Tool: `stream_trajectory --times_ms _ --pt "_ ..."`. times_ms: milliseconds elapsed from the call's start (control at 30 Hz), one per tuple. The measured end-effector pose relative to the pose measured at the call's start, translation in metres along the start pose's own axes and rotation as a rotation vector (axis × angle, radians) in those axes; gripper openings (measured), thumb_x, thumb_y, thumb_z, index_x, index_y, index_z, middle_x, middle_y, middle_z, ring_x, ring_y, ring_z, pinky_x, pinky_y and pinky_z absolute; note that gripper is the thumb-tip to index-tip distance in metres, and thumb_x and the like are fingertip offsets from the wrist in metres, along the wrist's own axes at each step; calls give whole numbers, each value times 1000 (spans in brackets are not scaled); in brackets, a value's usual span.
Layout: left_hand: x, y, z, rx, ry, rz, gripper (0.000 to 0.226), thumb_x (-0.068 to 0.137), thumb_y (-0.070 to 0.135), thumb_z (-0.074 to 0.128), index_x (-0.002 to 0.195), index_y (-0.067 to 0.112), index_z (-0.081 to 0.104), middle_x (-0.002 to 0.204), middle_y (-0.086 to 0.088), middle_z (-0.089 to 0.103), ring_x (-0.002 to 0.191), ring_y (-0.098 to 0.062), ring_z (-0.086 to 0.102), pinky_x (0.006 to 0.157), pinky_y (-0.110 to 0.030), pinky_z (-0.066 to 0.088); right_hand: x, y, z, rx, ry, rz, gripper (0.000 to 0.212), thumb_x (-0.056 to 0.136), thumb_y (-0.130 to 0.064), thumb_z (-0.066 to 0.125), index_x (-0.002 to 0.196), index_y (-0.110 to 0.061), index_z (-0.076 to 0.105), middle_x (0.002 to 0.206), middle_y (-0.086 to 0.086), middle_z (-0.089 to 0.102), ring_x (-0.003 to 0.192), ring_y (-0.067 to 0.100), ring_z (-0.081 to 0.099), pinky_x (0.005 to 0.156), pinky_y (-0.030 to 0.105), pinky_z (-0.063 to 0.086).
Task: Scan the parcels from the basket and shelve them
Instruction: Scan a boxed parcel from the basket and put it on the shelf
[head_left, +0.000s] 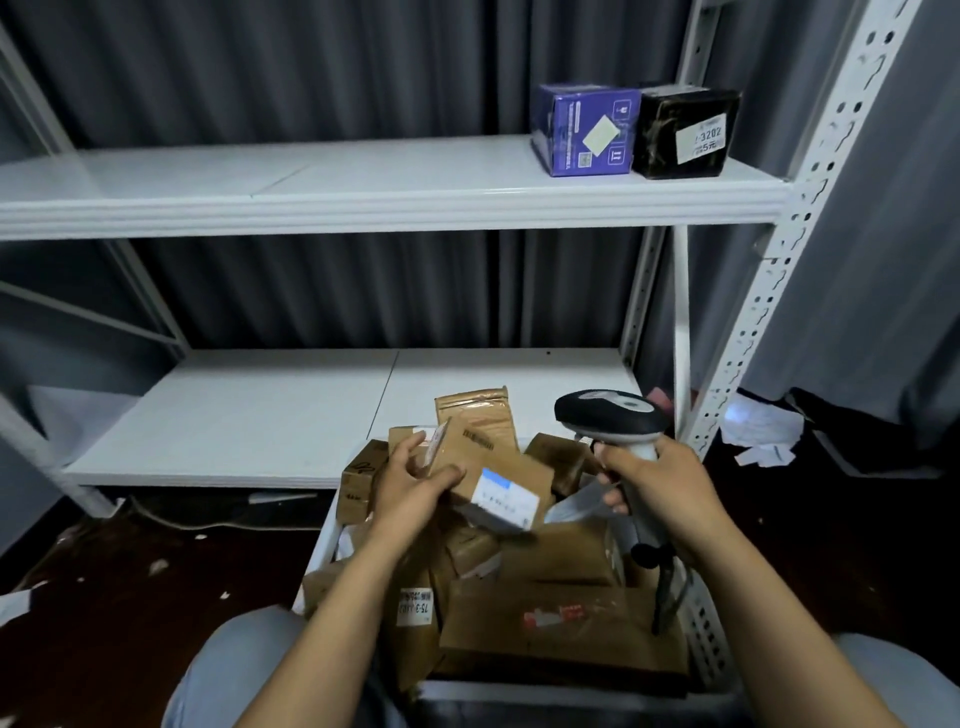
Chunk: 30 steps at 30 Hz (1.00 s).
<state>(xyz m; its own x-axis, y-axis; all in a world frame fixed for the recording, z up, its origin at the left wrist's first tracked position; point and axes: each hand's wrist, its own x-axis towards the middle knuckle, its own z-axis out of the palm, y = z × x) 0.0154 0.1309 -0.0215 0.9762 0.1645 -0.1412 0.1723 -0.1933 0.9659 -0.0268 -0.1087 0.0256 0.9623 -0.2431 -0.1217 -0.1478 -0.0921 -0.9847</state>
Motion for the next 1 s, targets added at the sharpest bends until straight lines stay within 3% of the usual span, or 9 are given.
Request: stream_trajectory --times_ms 67,200,333,500,633,767,833,933,1000 --pt "-13 8 9 -194 -47 -28 53 84 13 72 130 23 49 101 4 62 85 -6 61 64 -13 49 -6 -3 -1 89 28 11 11 89 -10 68 92 -1 65 73 13 67 58 21 61 50 24 53" --pt "-30 17 27 -367 -110 -60 58 85 19 71 136 27 46 106 3 67 92 -14 67 89 -35 55 -13 -4 -5 91 107 -29 5 87 -11 69 83 -9 66 77 9 71 60 16 65 52 22 52" --pt "-44 27 33 -157 -206 47 67 92 32 60 149 36 25 142 5 46 104 -3 57 59 -3 46 -17 -3 -14 169 131 -25 9 86 -15 71 90 -8 68 75 6 72 53 8 66 46 19 49" --pt "-47 27 28 -15 -422 35 95 85 25 69 154 33 5 141 5 47 89 10 51 57 -2 45 -10 -4 -26 287 180 -10 12 86 -18 72 93 -9 68 85 10 75 63 17 67 58 28 53" --pt "-49 28 26 5 -363 38 90 78 18 77 150 24 23 129 4 54 89 4 60 69 -5 49 -10 -4 -32 282 132 8 14 87 -17 71 95 -7 67 87 15 73 65 18 65 60 30 51" --pt "-49 25 22 -72 -381 -40 105 63 56 79 150 31 24 142 0 50 118 -14 56 108 -38 42 -13 -4 -32 201 98 -25 12 87 -16 70 94 -6 68 87 11 75 68 19 69 59 30 52" --pt "-52 27 22 -116 -401 -100 93 72 60 67 150 35 23 140 6 48 118 -15 51 106 -42 42 -14 -4 -31 144 110 -44 10 86 -17 71 93 -9 71 87 7 76 77 19 72 63 31 55" --pt "-47 22 24 -204 -320 -135 62 84 32 68 139 33 38 122 0 63 102 -17 64 90 -38 53 -16 -7 -31 131 77 -56 5 86 -15 71 91 -12 71 84 2 76 73 11 72 59 23 55" --pt "-41 17 24 -220 -229 -109 54 82 20 72 127 37 46 116 -4 66 101 -23 67 93 -43 53 -18 -9 -31 83 48 -64 8 87 -13 70 91 -6 71 79 4 75 66 12 70 55 21 53"
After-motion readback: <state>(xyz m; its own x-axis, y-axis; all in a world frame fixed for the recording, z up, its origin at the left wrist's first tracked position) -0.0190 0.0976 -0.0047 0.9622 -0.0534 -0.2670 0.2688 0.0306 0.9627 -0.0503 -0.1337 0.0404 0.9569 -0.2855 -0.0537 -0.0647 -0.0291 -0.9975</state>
